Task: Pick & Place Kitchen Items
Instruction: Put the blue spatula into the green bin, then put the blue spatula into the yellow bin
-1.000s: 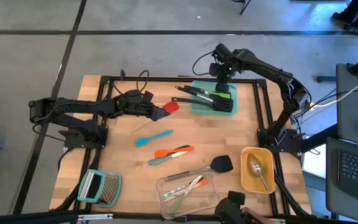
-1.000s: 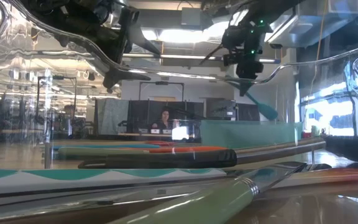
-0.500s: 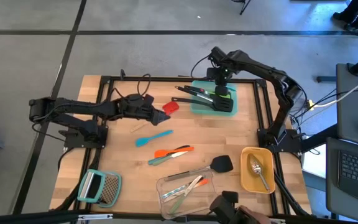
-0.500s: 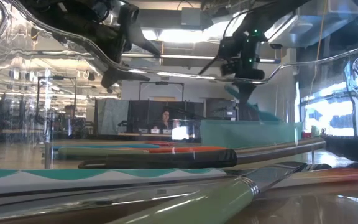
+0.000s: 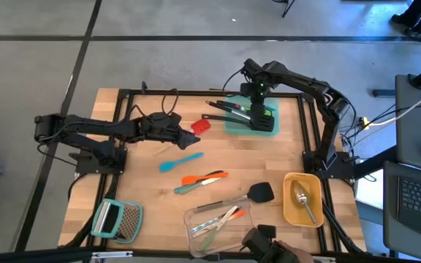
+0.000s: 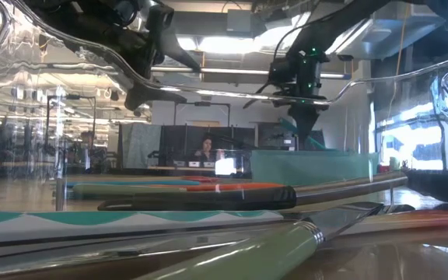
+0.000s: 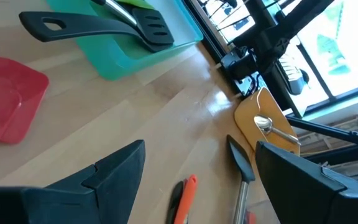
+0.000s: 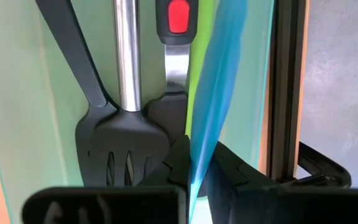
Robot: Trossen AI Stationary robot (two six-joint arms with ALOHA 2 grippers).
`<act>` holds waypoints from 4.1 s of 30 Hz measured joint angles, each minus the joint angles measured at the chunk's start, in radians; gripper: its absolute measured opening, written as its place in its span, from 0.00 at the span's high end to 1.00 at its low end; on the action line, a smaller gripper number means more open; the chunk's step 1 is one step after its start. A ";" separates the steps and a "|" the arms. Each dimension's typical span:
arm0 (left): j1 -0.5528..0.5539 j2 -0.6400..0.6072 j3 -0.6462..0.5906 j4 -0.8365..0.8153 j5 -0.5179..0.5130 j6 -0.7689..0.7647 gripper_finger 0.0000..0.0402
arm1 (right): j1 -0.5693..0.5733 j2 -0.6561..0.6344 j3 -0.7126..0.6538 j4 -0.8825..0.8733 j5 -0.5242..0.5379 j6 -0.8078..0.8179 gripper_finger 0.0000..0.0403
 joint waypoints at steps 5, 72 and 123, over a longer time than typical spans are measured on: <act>-0.005 0.000 0.000 0.000 -0.005 0.000 0.26 | 0.000 0.000 0.000 0.011 -0.007 -0.005 0.95; -0.050 0.000 0.000 0.000 -0.063 0.000 0.26 | 0.042 0.086 0.000 0.071 0.134 0.125 0.82; -0.021 0.000 0.000 0.001 -0.040 0.026 0.26 | 0.230 0.084 0.507 -0.225 -0.291 0.311 0.82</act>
